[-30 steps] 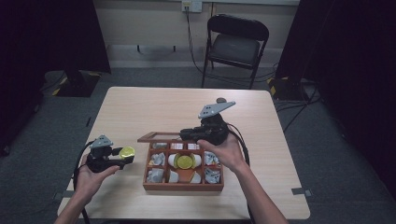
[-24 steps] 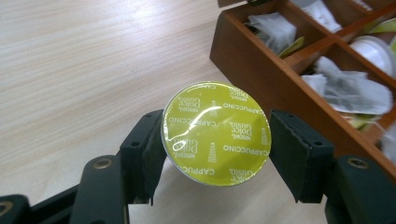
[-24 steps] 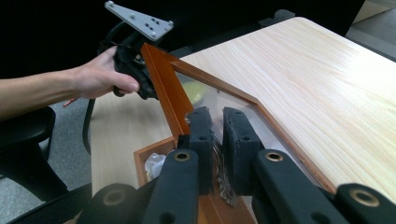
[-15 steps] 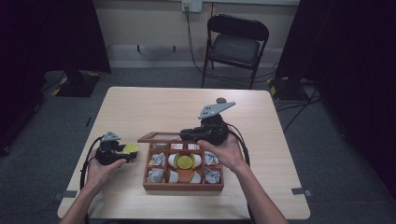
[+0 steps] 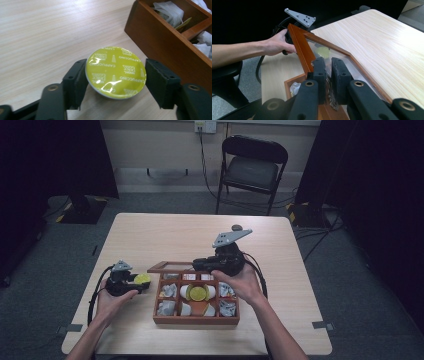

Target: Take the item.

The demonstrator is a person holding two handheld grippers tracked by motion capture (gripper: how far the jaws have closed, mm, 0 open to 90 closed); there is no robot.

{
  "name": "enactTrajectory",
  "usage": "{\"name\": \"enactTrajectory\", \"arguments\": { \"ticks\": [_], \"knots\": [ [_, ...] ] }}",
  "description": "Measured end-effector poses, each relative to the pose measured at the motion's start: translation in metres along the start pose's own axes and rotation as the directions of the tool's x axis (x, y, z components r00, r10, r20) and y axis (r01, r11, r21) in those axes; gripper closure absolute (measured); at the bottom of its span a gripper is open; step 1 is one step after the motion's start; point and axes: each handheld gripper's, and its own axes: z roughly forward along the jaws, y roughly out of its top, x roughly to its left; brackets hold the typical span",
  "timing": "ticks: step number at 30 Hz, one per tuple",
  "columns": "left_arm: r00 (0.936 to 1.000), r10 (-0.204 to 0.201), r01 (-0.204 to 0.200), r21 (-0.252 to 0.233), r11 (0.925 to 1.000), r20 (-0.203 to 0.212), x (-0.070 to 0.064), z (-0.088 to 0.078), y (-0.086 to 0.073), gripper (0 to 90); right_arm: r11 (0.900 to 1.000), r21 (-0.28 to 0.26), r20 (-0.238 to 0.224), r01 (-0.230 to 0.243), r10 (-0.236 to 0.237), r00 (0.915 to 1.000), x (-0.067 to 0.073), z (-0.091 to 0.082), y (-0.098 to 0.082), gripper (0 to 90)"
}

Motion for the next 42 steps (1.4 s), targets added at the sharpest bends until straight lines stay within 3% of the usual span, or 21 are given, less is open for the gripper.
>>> {"name": "enactTrajectory", "arguments": {
  "ticks": [3,7,16,20,25,27,31,33,35,39,42],
  "knots": [
    [0.9999,-0.009,0.009,0.0,1.0,-0.007,0.002,-0.002,0.0,24.0,1.0,0.002,0.0,0.002,-0.002,1.0,0.0,0.0,0.0,82.3],
    [0.9998,-0.011,0.011,-0.002,0.9999,-0.015,0.003,-0.005,-0.001,19.7,1.0,0.004,0.002,0.003,-0.003,1.0,0.001,0.0,0.0,82.4],
    [0.9996,-0.028,0.028,-0.004,0.9996,-0.007,0.002,-0.018,-0.006,18.9,1.0,0.001,0.003,0.002,-0.002,1.0,0.001,0.0,0.0,82.4],
    [0.9998,-0.018,0.018,0.006,0.9998,-0.004,-0.001,-0.022,-0.01,18.8,1.0,0.003,0.003,0.005,-0.005,1.0,0.001,0.0,0.0,82.4],
    [0.9996,-0.02,0.021,0.028,0.9994,-0.02,-0.006,-0.032,-0.017,17.5,1.0,0.005,0.005,0.006,-0.006,1.0,0.001,0.0,0.0,82.4],
    [0.9993,-0.027,0.027,0.008,0.9996,-0.026,-0.007,-0.038,-0.02,17.4,1.0,0.005,0.002,0.005,-0.005,1.0,0.001,0.0,0.0,82.3],
    [0.9983,-0.044,0.046,0.042,0.9981,-0.039,-0.007,-0.044,-0.027,17.6,1.0,0.004,0.01,0.008,-0.008,0.9999,0.002,0.0,0.0,82.4],
    [0.999,-0.02,0.022,0.055,0.9982,-0.041,-0.008,-0.044,-0.032,17.2,1.0,0.0,0.009,0.003,-0.003,1.0,0.001,0.0,0.0,82.4],
    [0.998,-0.037,0.04,0.058,0.9975,-0.051,-0.009,-0.041,-0.039,17.9,1.0,0.001,0.005,0.003,-0.003,1.0,0.001,0.0,0.0,82.4],
    [0.9976,-0.019,0.025,0.081,0.9964,-0.067,-0.014,-0.035,-0.047,18.7,1.0,0.001,-0.002,0.001,-0.001,1.0,0.002,0.0,-0.002,82.3],
    [0.9953,0.024,-0.017,0.079,0.9967,-0.094,-0.02,-0.033,-0.05,17.7,1.0,-0.001,-0.002,0.002,-0.002,1.0,0.003,0.001,-0.004,82.3]
  ]
}}
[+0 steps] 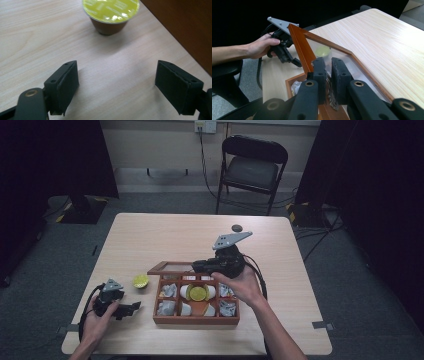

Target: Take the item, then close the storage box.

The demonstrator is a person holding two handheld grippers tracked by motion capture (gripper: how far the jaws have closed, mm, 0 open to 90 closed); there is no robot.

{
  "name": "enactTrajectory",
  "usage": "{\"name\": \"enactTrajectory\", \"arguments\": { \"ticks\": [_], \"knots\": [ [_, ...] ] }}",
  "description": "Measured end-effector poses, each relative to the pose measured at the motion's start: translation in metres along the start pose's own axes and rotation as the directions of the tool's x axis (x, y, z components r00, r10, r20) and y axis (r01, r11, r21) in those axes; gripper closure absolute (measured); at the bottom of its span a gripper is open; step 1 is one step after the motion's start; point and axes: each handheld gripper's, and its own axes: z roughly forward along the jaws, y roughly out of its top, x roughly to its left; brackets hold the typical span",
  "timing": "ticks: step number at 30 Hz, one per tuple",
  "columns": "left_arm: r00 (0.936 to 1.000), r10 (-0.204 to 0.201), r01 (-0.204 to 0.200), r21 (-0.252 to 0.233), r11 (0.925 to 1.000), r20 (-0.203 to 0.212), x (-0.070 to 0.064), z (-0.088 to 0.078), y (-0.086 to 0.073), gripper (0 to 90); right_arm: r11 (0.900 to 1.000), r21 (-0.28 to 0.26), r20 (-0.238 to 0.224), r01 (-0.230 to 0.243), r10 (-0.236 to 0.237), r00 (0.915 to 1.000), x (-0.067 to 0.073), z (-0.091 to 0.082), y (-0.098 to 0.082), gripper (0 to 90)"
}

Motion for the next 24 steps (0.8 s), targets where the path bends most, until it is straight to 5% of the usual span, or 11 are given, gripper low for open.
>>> {"name": "enactTrajectory", "arguments": {
  "ticks": [9,24],
  "knots": [
    [0.9994,0.026,-0.028,-0.069,0.9972,-0.022,0.003,0.005,-0.008,8.4,1.0,0.001,0.015,0.003,-0.003,0.9999,0.004,0.0,-0.003,82.2],
    [0.9991,0.042,-0.042,-0.064,0.9971,-0.008,0.006,0.005,-0.009,6.1,0.999,0.025,0.033,0.028,-0.029,0.999,0.014,0.002,-0.01,82.0]
  ]
}}
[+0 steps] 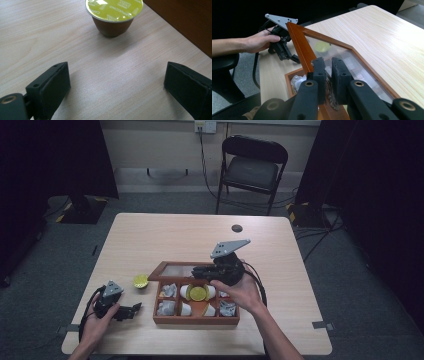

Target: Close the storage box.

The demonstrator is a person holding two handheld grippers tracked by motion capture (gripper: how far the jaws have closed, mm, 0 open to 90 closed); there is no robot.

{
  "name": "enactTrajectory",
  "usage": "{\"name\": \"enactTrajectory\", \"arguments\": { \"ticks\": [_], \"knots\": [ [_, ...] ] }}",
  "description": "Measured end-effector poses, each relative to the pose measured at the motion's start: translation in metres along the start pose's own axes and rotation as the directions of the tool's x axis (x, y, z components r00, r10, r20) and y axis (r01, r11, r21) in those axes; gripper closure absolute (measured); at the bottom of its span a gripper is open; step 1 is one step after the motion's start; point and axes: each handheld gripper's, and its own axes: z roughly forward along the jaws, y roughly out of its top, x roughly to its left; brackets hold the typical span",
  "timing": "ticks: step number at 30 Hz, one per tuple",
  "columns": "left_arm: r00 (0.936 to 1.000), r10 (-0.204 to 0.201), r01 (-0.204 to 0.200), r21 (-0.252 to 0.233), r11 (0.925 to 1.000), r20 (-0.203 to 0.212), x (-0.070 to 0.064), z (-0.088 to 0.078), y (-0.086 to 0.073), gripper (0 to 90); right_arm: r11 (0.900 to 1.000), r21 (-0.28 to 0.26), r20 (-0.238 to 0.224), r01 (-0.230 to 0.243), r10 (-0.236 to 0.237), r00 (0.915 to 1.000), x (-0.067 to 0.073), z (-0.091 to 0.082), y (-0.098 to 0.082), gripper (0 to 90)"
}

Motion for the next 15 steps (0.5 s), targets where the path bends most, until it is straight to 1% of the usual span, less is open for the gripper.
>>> {"name": "enactTrajectory", "arguments": {
  "ticks": [4,8,10,12,13,15],
  "knots": [
    [1.0,0.001,-0.001,0.0,1.0,0.004,0.0,0.0,0.0,5.7,1.0,0.009,-0.005,0.003,-0.003,1.0,0.003,0.001,-0.004,82.0],
    [0.9999,0.01,-0.01,0.002,0.9999,0.007,0.001,0.0,0.0,5.2,0.999,0.026,0.013,0.023,-0.023,0.9997,0.008,0.002,-0.005,81.9],
    [0.9999,0.012,-0.012,0.003,0.9999,0.009,0.002,0.0,0.0,5.1,0.999,0.03,0.011,0.026,-0.026,0.9996,0.01,0.003,-0.007,81.9],
    [0.9999,0.009,-0.009,0.002,1.0,0.01,0.002,0.0,0.0,5.1,1.0,0.019,0.009,0.022,-0.022,0.9997,0.01,0.003,-0.01,81.9],
    [0.9999,0.009,-0.009,0.002,1.0,0.01,0.002,0.0,0.0,5.1,0.999,0.023,0.004,0.023,-0.023,0.9997,0.01,0.004,-0.011,81.8],
    [0.9999,0.009,-0.009,0.002,1.0,0.011,0.002,0.0,0.0,5.1,0.999,0.022,0.008,0.025,-0.025,0.9997,0.012,0.004,-0.013,81.8]
  ]
}}
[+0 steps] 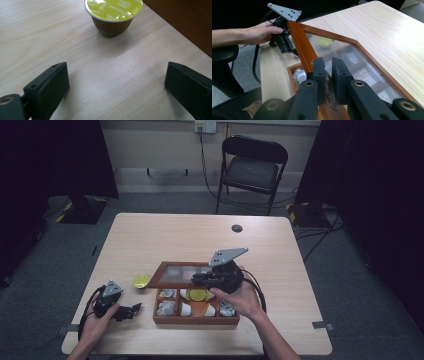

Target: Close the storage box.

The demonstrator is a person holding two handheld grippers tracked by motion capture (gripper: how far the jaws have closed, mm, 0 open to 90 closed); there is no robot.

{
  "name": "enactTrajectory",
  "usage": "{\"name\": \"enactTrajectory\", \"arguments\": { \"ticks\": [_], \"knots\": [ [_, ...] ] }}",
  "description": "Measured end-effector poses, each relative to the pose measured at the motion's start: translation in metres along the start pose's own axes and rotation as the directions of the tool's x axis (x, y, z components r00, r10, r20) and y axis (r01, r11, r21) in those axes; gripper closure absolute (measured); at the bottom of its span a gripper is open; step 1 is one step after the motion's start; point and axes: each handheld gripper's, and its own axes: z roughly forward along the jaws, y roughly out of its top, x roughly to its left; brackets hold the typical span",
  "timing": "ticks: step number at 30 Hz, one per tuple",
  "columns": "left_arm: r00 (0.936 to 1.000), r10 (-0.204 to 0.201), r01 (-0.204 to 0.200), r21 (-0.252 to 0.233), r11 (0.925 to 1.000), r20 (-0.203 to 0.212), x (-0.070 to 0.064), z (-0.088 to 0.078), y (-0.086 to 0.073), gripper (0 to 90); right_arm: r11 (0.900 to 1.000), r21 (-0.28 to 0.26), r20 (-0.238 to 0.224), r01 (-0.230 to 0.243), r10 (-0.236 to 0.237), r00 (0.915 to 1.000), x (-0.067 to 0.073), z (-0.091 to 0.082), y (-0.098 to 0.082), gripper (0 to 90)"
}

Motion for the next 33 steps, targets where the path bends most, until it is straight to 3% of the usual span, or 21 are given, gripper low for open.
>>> {"name": "enactTrajectory", "arguments": {
  "ticks": [33],
  "knots": [
    [1.0,0.003,-0.003,0.003,1.0,0.007,0.002,-0.001,-0.001,4.2,1.0,0.02,-0.024,0.006,-0.006,0.9997,0.012,0.011,-0.028,81.5]
  ]
}}
